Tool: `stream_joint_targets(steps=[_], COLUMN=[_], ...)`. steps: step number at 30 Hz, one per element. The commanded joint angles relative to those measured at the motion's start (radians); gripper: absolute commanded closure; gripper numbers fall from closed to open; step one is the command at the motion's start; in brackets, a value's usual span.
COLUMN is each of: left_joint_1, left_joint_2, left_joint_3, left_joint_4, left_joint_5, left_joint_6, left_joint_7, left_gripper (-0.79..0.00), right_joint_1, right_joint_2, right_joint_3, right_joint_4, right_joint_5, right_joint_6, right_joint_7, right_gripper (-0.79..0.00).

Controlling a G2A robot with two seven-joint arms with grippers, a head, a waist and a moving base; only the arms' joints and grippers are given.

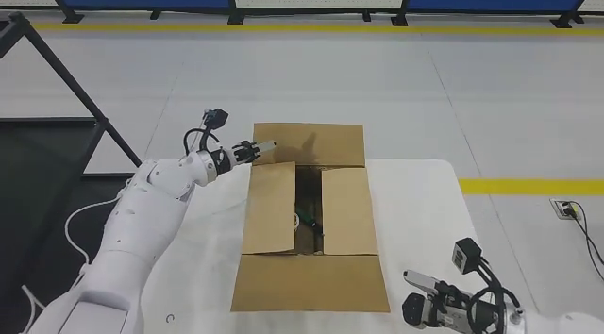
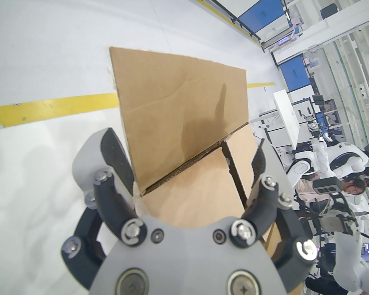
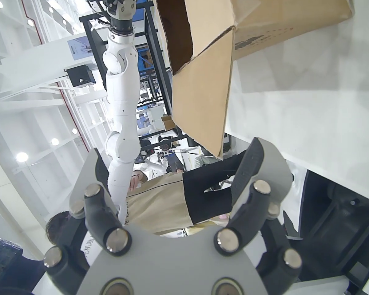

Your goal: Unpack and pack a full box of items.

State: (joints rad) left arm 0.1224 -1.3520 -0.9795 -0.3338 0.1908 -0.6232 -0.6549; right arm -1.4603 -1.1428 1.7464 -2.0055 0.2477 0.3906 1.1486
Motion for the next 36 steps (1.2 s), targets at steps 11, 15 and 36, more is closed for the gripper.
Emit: stream_joint_targets(steps=[11, 15, 36], left_joint_1=[-0.002, 0.008, 0.11], left_joint_2=[0.001, 0.012, 0.113], left_joint_3=[-0.012, -0.018, -0.07], left_joint_4=[0.039, 0.028, -0.232], left_joint_5=[-0.014, 0.0, 0.049], left_joint_6=[-0.164, -0.222, -0.389], left_joint_7=[0.033, 0.058, -0.046], left_gripper=[-0.785, -0.785, -0.785], right_joint_1=[0.069, 0.103, 0.207], right_joint_2=[0.02, 0.025, 0.036], right_joint_3=[-0.104, -0.137, -0.233], right_joint_4=[0.05, 0.068, 0.042], right_joint_5=[-0.031, -0.023, 0.132], right_joint_6=[0.076, 0.1, 0.12], right_joint_7=[0.026, 0.034, -0.062], right_gripper=[-0.785, -0.785, -0.785])
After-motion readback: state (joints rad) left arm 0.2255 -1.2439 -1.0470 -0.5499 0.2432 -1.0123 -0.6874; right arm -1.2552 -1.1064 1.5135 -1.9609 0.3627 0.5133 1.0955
